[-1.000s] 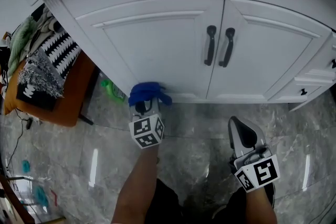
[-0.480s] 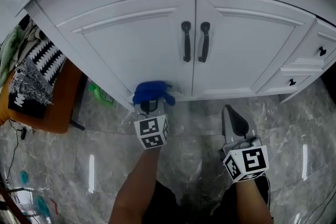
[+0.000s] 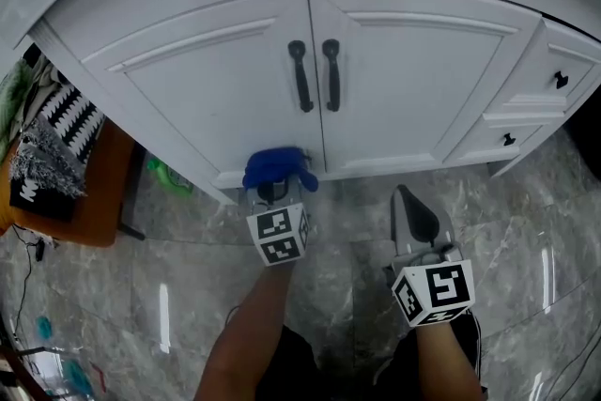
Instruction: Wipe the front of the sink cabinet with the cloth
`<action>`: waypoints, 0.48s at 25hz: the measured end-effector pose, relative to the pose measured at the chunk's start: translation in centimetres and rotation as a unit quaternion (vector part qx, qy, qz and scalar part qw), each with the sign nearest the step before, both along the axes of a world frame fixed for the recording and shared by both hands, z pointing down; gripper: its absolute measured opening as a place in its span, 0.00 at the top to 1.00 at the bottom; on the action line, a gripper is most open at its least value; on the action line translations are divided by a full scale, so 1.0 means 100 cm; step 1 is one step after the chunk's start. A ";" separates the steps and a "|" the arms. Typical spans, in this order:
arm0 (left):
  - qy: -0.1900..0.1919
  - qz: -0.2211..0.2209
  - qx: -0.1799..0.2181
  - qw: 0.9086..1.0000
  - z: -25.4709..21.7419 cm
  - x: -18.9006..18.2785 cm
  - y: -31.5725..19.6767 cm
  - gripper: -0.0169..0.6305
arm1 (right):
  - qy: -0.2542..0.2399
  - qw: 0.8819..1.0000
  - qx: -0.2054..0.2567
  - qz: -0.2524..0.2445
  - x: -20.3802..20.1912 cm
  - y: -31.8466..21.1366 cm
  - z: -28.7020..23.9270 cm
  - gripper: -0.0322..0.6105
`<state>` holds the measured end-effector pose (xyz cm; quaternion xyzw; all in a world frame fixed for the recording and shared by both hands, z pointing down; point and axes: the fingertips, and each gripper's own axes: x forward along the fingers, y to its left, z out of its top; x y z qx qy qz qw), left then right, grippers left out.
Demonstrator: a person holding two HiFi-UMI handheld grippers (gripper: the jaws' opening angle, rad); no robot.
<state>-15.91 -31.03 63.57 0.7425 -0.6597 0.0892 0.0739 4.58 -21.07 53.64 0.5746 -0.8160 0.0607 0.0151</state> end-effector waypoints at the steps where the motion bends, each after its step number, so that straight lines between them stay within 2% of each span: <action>1: -0.004 0.008 -0.003 1.000 0.002 0.006 0.000 0.80 | 0.001 1.000 0.000 0.002 0.002 0.000 -0.001 0.95; 5: -0.019 0.039 -0.014 0.999 0.012 0.037 0.001 0.81 | -0.005 1.000 0.002 0.008 0.011 0.002 -0.004 0.95; 12: -0.014 0.006 -0.020 1.000 0.012 0.044 0.001 0.81 | -0.015 1.000 0.011 0.015 0.026 0.003 -0.008 0.95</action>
